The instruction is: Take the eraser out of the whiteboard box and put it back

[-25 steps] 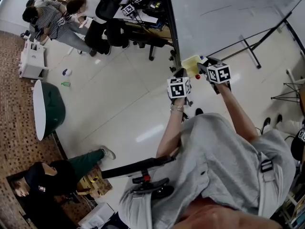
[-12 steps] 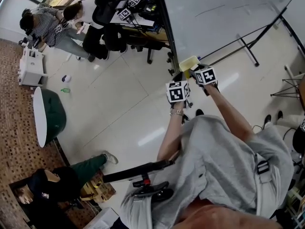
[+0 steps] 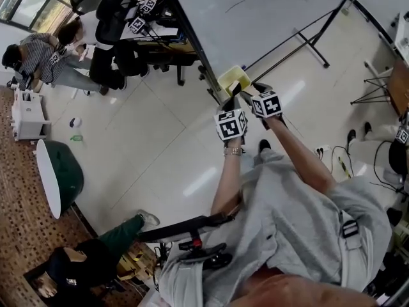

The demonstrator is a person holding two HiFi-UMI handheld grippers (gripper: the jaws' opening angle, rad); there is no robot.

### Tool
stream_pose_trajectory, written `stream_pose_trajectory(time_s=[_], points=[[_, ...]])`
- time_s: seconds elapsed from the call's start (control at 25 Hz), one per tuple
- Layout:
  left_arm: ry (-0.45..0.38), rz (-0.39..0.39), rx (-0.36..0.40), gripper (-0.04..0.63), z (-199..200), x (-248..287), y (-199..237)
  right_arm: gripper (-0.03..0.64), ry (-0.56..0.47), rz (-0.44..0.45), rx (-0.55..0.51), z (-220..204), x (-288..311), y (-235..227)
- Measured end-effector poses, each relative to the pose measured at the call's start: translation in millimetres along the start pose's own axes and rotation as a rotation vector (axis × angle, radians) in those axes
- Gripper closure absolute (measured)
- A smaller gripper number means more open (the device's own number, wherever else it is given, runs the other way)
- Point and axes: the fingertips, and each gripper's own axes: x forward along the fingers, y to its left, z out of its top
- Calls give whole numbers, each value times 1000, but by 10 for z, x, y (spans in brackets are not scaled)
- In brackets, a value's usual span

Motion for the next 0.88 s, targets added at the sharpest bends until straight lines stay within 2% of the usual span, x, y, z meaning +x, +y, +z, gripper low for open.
stream_pose_trajectory(time_s=[0.12, 0.16, 0.32, 0.44, 0.56, 0.64, 0.76, 0.88], points=[[-13, 26, 5, 591, -105, -154, -132, 582, -45, 66, 93, -103, -194, 67], [-19, 44, 3, 591, -139, -207, -159, 611, -46, 96, 108, -142, -248, 115], [-49, 125, -14, 591, -340, -407, -396, 612, -26, 177, 38, -321, -626, 261], [-50, 180, -44, 591, -731, -627, -760, 612, -14, 267, -4, -597, -1072, 401], [-16, 201, -62, 591, -1195, -825, -1129, 612, 36, 305, -82, -1006, -1405, 487], [-4, 214, -63, 591, -1363, -920, -1308, 612, 85, 328, -95, -1266, -1530, 494], [-20, 238, -62, 591, -1325, -1067, -1424, 612, 101, 386, -49, -1362, -1699, 558], [-60, 242, -51, 592, -1133, -1178, -1467, 612, 73, 382, -54, -1240, -1829, 593]])
